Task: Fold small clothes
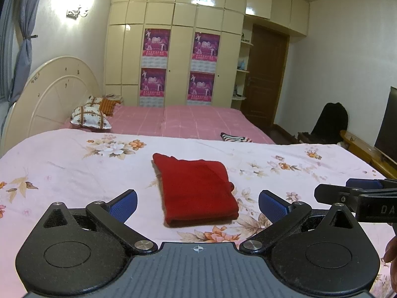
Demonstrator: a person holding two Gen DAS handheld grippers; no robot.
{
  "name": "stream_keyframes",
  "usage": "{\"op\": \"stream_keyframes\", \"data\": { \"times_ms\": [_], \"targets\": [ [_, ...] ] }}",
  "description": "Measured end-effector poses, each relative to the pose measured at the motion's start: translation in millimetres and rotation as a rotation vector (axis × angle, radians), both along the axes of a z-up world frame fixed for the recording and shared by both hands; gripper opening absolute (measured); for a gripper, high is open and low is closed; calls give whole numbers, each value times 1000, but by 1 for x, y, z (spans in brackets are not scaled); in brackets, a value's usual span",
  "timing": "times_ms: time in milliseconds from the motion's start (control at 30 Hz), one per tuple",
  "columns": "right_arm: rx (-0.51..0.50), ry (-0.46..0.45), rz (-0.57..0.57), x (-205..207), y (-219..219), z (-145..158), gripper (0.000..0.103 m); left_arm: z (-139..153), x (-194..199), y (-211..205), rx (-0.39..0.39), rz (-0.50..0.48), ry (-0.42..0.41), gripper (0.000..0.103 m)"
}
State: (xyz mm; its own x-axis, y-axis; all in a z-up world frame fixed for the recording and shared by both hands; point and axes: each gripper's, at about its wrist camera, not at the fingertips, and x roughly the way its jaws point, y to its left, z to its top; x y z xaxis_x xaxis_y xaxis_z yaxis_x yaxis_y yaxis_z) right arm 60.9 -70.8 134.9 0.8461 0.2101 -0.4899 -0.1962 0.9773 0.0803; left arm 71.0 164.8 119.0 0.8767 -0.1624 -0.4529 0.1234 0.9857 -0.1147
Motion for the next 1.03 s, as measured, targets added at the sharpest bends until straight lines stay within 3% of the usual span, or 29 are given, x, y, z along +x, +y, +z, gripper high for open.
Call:
{"op": "stream_keyframes", "data": {
  "times_ms": [800, 967, 1033],
  "targets": [
    [-11, 7, -8, 2, -1, 0, 94, -4, 5, 2, -16, -13, -20, 103],
    [-12, 7, -8, 4, -2, 0, 94, -1, -2, 1, 1, 21, -107, 102],
    [-17, 3, -6, 5, -3, 0, 94, -1, -1, 0, 4, 15, -105, 102]
  ]
}}
